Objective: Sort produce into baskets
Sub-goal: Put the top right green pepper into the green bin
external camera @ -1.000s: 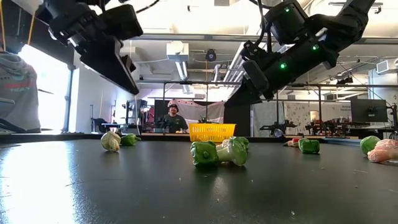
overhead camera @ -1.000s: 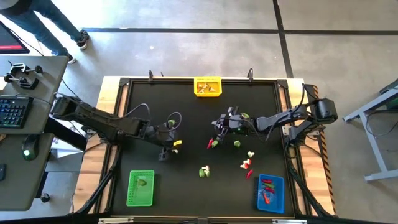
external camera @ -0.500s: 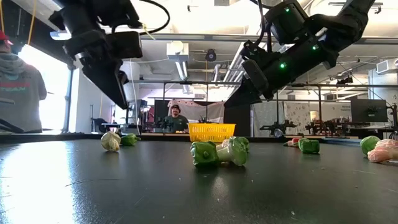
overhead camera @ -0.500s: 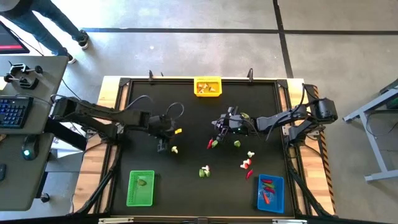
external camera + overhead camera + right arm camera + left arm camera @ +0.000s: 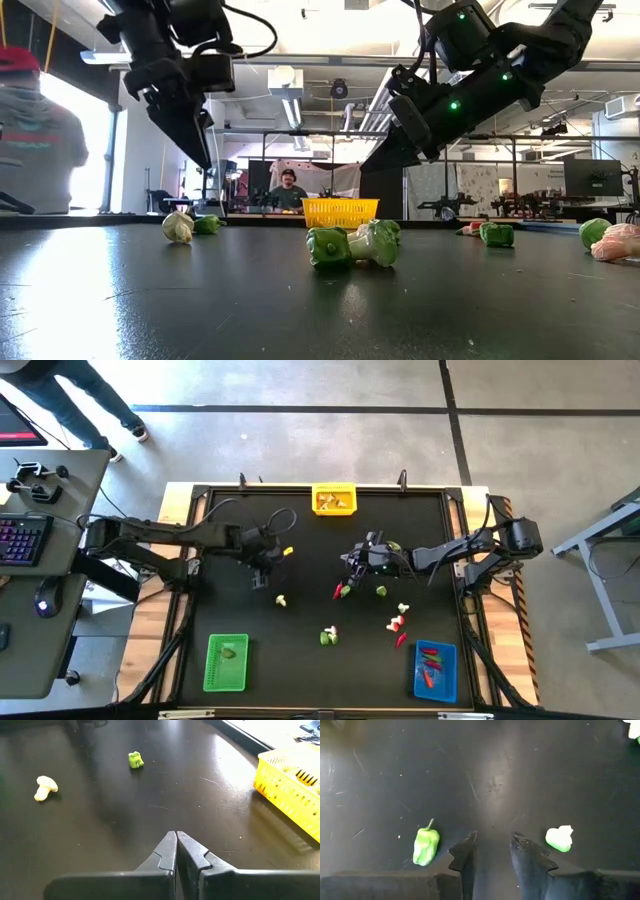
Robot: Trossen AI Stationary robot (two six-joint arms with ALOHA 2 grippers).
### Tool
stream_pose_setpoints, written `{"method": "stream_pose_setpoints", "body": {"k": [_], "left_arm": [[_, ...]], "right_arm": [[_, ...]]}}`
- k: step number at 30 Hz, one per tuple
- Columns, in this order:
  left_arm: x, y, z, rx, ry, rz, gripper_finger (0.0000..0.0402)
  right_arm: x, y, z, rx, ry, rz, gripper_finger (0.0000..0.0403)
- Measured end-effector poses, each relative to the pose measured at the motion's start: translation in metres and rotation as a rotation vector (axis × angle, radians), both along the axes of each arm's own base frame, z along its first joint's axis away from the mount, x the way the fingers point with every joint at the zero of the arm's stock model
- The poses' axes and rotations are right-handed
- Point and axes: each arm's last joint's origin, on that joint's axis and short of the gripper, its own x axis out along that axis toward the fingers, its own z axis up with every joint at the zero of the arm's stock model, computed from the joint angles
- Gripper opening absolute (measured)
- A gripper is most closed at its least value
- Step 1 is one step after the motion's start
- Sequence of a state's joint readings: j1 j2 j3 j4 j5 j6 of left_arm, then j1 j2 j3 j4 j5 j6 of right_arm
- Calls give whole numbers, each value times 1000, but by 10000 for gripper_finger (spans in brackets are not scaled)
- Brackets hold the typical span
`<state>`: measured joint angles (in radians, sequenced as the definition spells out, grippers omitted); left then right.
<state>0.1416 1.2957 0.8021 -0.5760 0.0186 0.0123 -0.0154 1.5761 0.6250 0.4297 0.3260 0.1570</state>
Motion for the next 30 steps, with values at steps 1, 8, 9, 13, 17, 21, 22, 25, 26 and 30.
{"method": "stream_pose_setpoints", "body": {"k": [1, 8, 9, 13, 17, 21, 22, 25, 26, 30], "left_arm": [[0, 1, 0, -2, 3, 8, 109], [-3, 7, -1, -15, 21, 68, 147], [-3, 9, -1, -11, 22, 75, 152], [-5, 15, -1, 39, 29, 132, 166], [-6, 22, -1, 42, 29, 179, 170], [-6, 31, -4, 36, 39, 225, 170], [-6, 33, -6, 35, 45, 233, 170], [-5, 38, -13, 32, 78, 236, 170], [-3, 39, -16, 32, 92, 219, 170], [3, 39, -27, 39, 131, 131, 170]], "right_arm": [[0, 0, 0, 0, 0, 0, 0], [0, 0, 0, 0, 0, 0, 0], [0, 0, 0, 0, 0, 0, 0], [0, 0, 0, 0, 0, 0, 0], [0, 0, 0, 0, 0, 0, 0], [0, 0, 0, 0, 0, 0, 0], [0, 0, 0, 0, 0, 0, 0], [0, -1, 0, 0, 1, -4, 0], [0, -1, 0, 0, 1, -4, 0], [0, -1, 0, 0, 0, -5, 0]]}}
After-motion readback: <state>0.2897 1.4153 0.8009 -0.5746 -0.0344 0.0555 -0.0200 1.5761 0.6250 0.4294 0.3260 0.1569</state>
